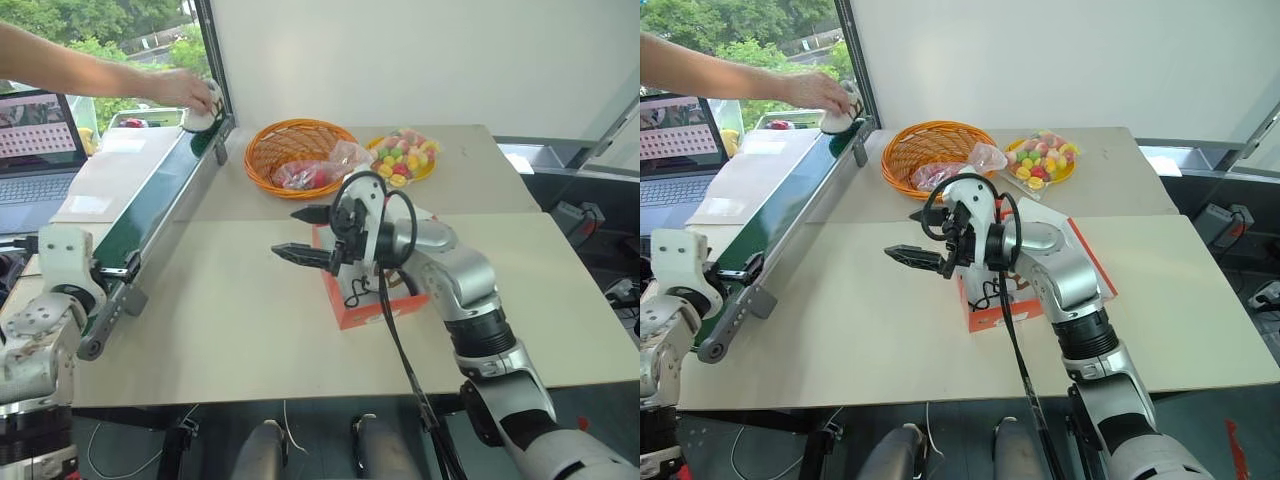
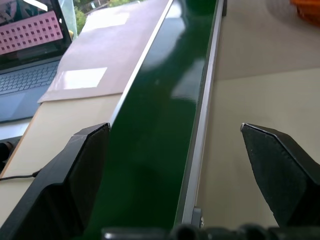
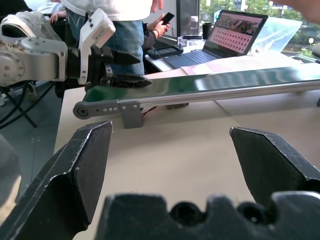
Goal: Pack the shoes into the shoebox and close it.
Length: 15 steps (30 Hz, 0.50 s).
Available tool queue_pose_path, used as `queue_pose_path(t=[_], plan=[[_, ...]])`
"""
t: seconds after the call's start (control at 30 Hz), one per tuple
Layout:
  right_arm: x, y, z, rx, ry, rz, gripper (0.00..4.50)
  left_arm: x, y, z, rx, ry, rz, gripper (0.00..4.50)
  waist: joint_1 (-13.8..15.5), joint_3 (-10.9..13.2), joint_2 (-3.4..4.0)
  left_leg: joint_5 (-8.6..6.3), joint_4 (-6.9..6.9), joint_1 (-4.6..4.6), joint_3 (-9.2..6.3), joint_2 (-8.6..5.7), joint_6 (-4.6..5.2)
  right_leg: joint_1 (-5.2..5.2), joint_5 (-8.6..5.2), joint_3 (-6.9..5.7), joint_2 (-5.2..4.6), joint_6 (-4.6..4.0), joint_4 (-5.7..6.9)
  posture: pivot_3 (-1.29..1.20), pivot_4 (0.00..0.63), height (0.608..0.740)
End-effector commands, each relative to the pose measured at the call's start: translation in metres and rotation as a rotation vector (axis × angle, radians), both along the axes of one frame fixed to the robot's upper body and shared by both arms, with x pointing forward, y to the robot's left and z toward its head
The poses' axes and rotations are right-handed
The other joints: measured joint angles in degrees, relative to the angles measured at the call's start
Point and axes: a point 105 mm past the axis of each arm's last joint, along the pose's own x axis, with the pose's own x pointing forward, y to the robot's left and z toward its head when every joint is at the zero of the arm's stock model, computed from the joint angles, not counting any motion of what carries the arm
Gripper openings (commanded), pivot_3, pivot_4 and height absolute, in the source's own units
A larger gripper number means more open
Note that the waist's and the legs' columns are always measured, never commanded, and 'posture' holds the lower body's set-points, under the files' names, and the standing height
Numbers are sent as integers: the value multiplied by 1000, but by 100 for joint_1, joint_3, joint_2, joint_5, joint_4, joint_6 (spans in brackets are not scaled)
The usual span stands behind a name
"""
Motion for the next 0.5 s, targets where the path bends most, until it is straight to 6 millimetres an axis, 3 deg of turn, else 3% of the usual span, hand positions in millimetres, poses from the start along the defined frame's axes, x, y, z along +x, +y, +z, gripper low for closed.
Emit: queue_pose_path(t=[0.03, 0.5], plan=[[-2, -4, 10, 29, -30, -9, 4444, 4, -5, 23, 33, -76, -61, 4500, 0, 0, 0, 0, 0, 0, 0, 0, 0, -1, 0, 0, 0, 0, 0, 0, 150, 740], [-2, 0, 6, 22, -35, -25, 4444, 11, 4, 47, 0, -148, -84, 4500, -7, 0, 0, 0, 0, 3, 1, 1, 0, 0, 0, -1, 0, 0, 3, 0, 150, 740]])
